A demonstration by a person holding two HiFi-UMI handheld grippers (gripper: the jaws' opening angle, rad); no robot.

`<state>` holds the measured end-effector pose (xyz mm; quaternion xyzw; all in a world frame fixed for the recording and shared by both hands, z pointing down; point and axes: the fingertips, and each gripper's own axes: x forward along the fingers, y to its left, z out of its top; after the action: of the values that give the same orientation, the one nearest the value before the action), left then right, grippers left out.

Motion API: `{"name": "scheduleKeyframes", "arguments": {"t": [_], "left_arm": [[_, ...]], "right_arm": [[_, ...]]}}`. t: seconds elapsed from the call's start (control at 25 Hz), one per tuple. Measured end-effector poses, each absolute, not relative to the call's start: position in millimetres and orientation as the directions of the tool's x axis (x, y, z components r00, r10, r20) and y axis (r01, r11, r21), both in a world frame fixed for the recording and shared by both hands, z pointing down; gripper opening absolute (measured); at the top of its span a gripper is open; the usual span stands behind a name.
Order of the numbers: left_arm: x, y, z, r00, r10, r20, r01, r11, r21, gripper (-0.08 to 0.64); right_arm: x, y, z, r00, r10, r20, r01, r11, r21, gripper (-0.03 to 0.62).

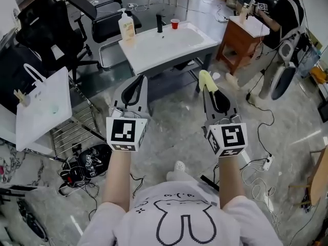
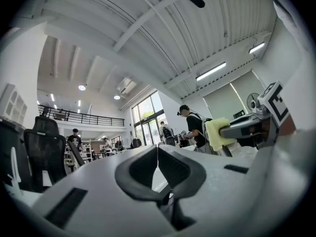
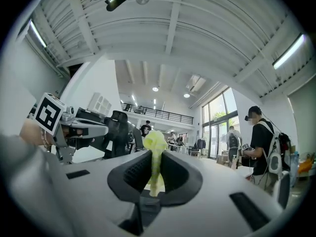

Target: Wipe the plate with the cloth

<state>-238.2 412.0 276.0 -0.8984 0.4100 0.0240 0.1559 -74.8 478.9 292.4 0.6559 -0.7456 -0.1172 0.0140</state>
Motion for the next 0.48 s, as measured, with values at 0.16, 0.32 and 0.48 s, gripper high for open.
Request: {"name": "scheduleKeyframes", "arguments": {"t": [0.16,0.32,0.48], "left_arm": [[-213,370,268,0.641,-0.745,-0.183,-0.763,-0.595,-0.253,0.011],[-186,333,271,0.633,-0.757,-0.164,-0.771,-0.596,-0.224,0.231],[-172,303,278,0.569,-0.806,-0.16,-0.82,-0.545,-0.176,0.425]], "right_arm": [[-46,432,285,-0.163,-0.977,-0.14,-0.973,0.135,0.188,0.052],[-22,392,284,-0.197,-0.972,-0.129,-0.966,0.171,0.192,0.051],[-2,366,288,-0.222,-0.968,-0.115,-0.961,0.198,0.194,0.051]]}}
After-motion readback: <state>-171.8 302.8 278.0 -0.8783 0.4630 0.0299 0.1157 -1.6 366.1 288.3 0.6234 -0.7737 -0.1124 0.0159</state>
